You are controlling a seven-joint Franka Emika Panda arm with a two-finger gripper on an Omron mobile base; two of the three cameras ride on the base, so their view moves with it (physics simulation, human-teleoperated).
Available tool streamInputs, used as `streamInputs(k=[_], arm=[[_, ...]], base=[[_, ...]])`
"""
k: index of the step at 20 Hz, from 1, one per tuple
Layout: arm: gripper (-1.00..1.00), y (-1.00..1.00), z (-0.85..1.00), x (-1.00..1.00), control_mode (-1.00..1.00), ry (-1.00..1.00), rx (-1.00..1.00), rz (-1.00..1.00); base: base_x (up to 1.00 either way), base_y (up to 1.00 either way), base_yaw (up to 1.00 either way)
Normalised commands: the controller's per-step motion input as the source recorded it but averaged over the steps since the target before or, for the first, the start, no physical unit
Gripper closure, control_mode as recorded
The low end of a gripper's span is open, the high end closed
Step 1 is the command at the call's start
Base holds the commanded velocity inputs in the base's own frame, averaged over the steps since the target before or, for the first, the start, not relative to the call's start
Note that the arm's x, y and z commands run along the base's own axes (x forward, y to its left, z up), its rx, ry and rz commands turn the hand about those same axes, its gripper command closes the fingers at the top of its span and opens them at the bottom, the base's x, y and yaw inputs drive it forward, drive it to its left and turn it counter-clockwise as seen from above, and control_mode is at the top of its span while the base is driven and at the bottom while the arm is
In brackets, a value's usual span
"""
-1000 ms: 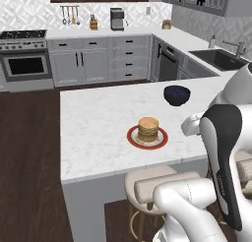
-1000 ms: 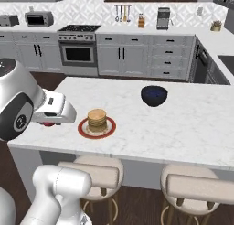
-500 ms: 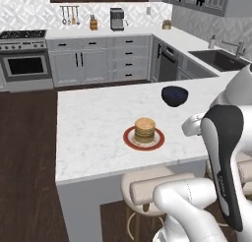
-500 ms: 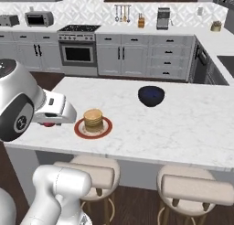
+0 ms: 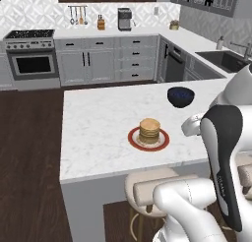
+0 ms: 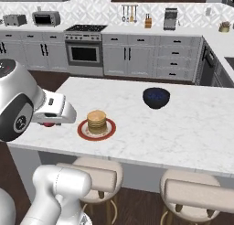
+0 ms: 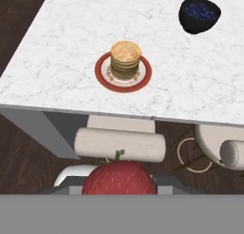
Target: Take the strawberry from the fridge and place it on top of the pancake, located on the dining counter.
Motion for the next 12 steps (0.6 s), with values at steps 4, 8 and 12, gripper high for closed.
streamInputs(k=[4, 8, 12], arm=[[1.0, 0.0, 0.0, 0.0, 1.0, 0.0, 0.0, 0.0], [1.0, 0.0, 0.0, 0.0, 1.0, 0.0, 0.0, 0.0], [1.0, 0.0, 0.0, 0.0, 1.0, 0.0, 0.0, 0.0]], base=[[0.35, 0.03, 0.07], [0.22, 0.0, 0.04], [0.11, 0.0, 0.0]])
